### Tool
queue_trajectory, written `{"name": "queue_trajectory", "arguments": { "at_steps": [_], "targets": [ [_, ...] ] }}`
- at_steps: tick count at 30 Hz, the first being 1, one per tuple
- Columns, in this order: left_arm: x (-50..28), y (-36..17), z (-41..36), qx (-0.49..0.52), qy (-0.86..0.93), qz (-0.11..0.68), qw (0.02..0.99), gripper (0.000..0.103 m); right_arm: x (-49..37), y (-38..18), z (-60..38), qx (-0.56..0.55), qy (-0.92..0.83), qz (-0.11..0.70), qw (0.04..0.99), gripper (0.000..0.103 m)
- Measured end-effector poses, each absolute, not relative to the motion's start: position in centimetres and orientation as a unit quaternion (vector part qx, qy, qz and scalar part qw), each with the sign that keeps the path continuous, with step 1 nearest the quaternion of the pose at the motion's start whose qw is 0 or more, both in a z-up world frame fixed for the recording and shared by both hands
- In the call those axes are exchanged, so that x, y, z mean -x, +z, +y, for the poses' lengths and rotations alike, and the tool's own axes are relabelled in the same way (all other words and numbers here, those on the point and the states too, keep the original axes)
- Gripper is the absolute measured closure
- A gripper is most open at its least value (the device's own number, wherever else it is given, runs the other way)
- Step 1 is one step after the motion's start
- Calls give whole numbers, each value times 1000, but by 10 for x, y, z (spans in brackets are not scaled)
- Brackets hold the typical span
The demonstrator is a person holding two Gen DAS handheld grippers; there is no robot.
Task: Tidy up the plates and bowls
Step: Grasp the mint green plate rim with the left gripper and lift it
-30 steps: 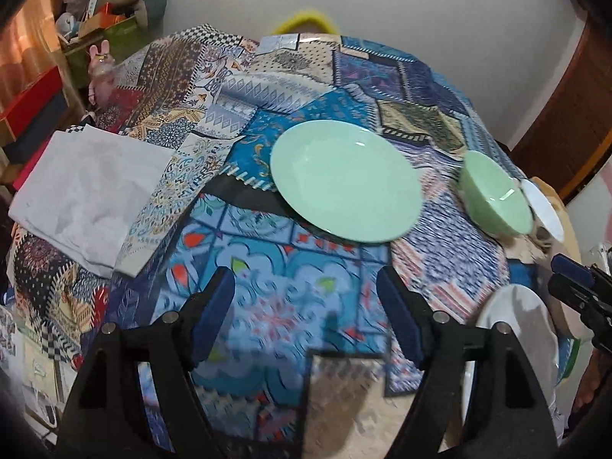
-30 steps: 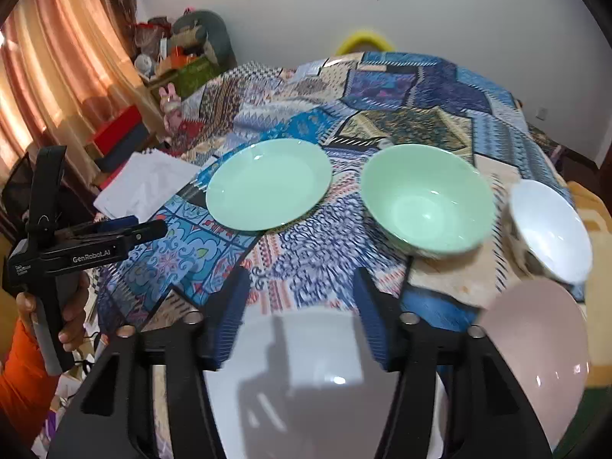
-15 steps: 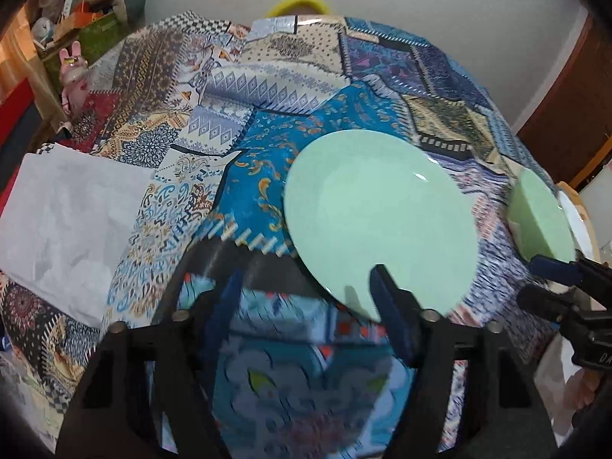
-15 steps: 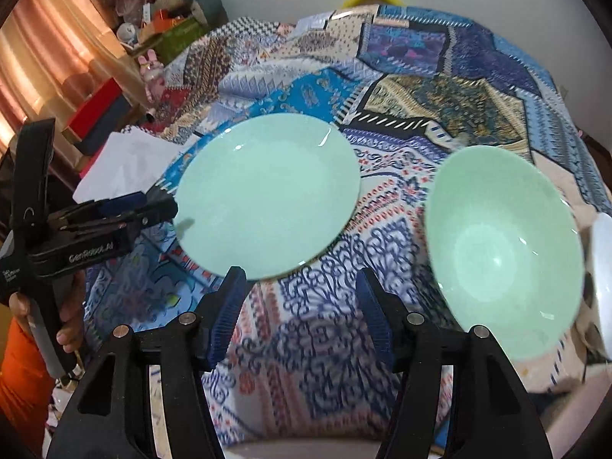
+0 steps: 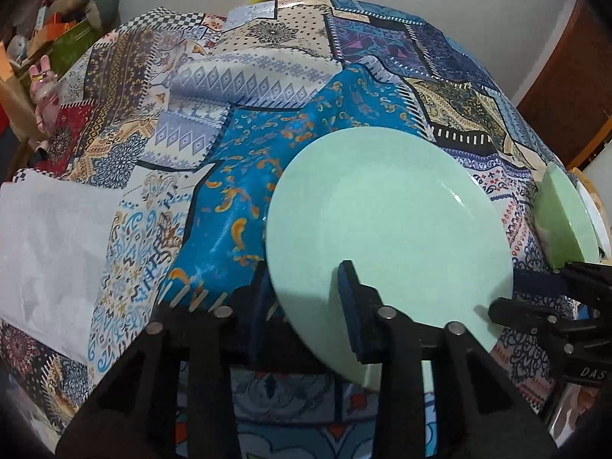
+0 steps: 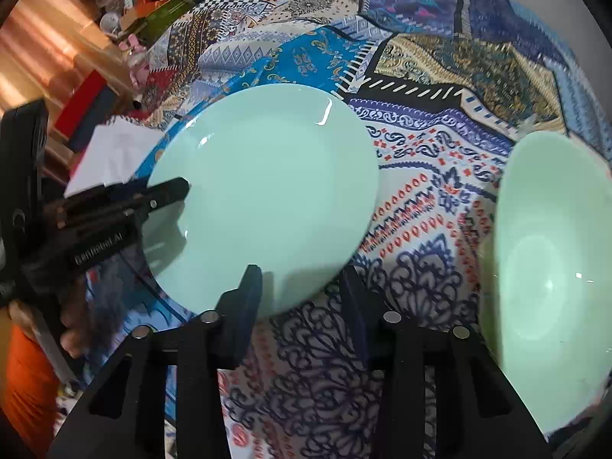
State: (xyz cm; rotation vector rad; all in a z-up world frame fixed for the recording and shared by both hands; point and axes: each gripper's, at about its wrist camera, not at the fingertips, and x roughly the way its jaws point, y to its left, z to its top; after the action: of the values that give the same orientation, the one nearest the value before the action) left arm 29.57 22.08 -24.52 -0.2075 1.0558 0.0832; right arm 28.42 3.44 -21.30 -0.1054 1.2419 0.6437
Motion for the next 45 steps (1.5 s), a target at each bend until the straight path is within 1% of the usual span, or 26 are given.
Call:
{"name": "queue_trajectory", "arguments": {
  "at_steps": [3, 6, 12, 24, 28, 33, 36, 39, 45],
  "targets": [
    [-295, -245, 224, 103, 43, 502, 858, 74, -284, -213, 38, 51, 292, 576, 762, 69],
    [-290, -244, 226, 112, 46, 505, 855, 77, -279, -211, 40, 74, 302, 571, 760, 70],
    [-261, -239, 220, 106, 49, 512, 851, 77, -262, -208, 37, 75, 327, 577, 745, 70],
    [-152, -229, 202, 131, 35, 520, 843, 75, -214, -208, 43, 147, 384, 582, 701, 70],
    [-129, -227, 198, 142, 20, 529, 836, 74, -206, -208, 41, 145, 387, 583, 699, 69],
    [-126, -224, 205, 124, 47, 525, 841, 75, -216, -207, 37, 119, 370, 586, 711, 69],
    [-134, -226, 212, 132, 48, 528, 838, 74, -221, -209, 39, 110, 361, 583, 720, 70],
    [-144, -232, 217, 136, 50, 533, 834, 70, -231, -213, 44, 89, 353, 586, 724, 69],
    [-158, -237, 216, 136, 47, 530, 835, 70, -233, -216, 58, 104, 357, 579, 726, 69]
  ]
}}
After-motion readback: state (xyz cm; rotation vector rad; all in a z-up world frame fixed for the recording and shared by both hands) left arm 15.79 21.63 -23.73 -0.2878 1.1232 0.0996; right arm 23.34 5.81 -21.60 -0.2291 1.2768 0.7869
